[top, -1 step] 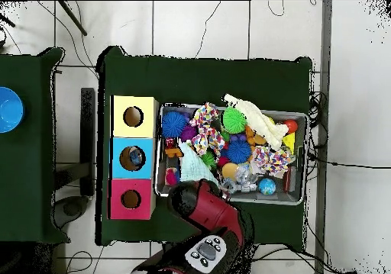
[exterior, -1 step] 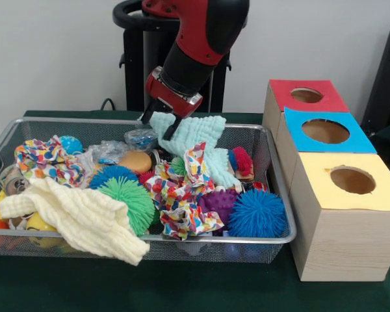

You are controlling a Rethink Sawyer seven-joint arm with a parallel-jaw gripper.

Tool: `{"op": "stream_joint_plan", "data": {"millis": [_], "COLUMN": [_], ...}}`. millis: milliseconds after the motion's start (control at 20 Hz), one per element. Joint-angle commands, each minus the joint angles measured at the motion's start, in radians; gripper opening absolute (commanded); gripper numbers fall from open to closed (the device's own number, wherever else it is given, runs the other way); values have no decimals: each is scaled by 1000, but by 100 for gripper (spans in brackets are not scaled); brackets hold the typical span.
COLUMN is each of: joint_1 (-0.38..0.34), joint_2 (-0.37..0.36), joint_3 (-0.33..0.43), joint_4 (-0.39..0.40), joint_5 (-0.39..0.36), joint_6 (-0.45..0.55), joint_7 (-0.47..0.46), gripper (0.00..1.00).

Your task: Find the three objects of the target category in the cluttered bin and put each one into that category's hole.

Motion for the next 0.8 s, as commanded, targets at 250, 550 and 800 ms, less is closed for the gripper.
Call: {"op": "stream_joint_plan", "data": {"millis": [250,550,800], "joint_1": [-20,-23,-25], "joint_2": [61,80,87], "joint_3": [57,58,74], "joint_4": [-16,-17,-13], "joint_5": [69,74,78], "joint_6": [-100,-128,-149], "joint_7": [289,290,295], "gripper": [100,100,100]}}
